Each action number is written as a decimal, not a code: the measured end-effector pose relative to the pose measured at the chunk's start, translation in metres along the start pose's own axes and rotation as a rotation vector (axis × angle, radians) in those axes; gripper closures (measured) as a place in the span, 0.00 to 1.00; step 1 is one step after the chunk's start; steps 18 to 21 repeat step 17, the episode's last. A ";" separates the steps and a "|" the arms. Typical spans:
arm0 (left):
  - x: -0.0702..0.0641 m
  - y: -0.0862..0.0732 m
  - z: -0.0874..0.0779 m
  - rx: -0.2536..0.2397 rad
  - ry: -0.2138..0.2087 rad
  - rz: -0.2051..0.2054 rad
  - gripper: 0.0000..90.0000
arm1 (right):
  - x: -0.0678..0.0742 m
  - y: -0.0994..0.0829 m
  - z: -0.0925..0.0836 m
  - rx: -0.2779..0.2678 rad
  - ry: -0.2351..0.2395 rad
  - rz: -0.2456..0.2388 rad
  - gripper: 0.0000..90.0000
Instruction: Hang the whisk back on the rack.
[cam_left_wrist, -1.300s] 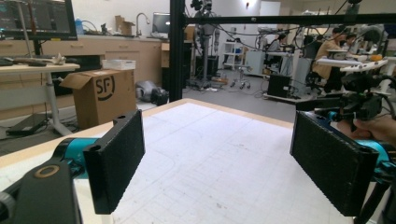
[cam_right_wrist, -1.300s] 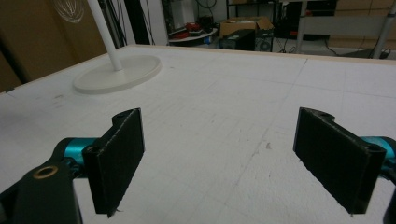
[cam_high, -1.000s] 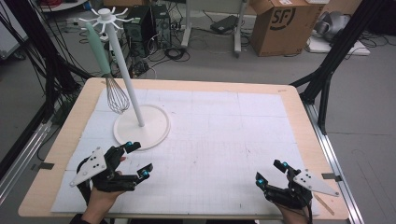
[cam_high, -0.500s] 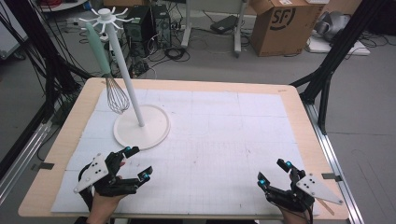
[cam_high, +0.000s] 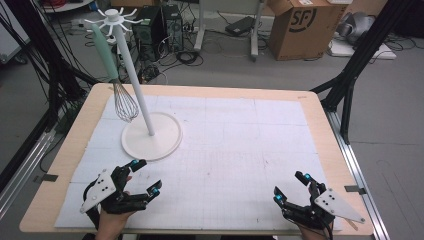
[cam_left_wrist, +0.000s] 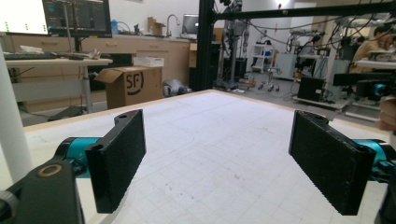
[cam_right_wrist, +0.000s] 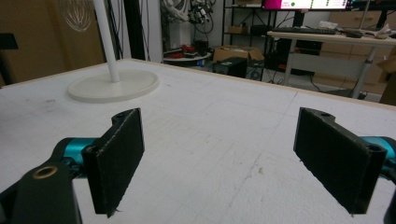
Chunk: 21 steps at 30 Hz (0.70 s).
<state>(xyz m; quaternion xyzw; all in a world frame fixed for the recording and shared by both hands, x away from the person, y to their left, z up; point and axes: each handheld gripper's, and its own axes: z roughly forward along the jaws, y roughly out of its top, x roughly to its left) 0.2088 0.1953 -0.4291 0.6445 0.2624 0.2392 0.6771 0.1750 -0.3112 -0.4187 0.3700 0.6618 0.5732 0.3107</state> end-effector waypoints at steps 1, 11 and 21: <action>0.000 -0.001 0.000 0.008 0.006 0.004 0.21 | 0.000 0.000 0.000 0.000 -0.001 0.000 0.17; -0.001 -0.006 0.003 0.029 0.007 0.043 0.21 | -0.005 -0.004 0.000 0.000 -0.006 0.017 0.17; -0.003 -0.008 0.005 0.044 -0.002 0.059 0.21 | -0.006 -0.006 0.002 0.006 0.000 0.021 0.17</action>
